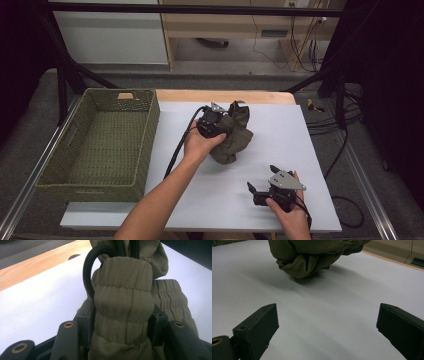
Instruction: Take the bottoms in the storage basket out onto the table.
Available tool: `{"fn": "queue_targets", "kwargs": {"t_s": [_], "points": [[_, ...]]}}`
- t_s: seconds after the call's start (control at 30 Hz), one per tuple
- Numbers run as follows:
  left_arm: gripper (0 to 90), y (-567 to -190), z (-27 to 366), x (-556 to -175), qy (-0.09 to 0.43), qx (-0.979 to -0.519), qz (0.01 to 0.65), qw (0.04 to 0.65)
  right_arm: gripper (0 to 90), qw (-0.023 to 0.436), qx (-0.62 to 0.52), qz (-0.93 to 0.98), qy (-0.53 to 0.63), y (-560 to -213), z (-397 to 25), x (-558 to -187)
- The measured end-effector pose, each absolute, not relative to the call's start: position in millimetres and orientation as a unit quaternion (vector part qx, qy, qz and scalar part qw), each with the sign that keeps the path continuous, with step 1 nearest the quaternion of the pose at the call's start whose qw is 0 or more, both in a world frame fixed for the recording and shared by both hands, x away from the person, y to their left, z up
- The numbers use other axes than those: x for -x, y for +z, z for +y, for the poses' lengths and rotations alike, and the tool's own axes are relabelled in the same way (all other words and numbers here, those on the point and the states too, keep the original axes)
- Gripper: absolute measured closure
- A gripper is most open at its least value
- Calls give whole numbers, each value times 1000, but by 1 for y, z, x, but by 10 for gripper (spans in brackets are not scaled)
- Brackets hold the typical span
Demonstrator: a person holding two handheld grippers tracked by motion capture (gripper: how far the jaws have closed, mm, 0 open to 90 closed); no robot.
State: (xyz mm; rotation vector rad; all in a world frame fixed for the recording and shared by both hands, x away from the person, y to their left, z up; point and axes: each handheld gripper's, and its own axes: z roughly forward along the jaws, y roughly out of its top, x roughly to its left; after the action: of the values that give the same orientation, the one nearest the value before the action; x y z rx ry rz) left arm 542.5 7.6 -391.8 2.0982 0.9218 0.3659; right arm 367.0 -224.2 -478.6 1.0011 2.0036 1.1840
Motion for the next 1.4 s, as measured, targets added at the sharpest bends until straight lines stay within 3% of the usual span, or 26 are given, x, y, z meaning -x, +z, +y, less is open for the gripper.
{"fn": "queue_targets", "kwargs": {"t_s": [0.77,1.4], "points": [[490,-399,11,-530,158,-834,353,393,43,300,-374,758,443,-479,-223,-367],[491,-381,17,-518,181,-847,329,376,43,299,-372,759,443,-479,-222,-367]]}}
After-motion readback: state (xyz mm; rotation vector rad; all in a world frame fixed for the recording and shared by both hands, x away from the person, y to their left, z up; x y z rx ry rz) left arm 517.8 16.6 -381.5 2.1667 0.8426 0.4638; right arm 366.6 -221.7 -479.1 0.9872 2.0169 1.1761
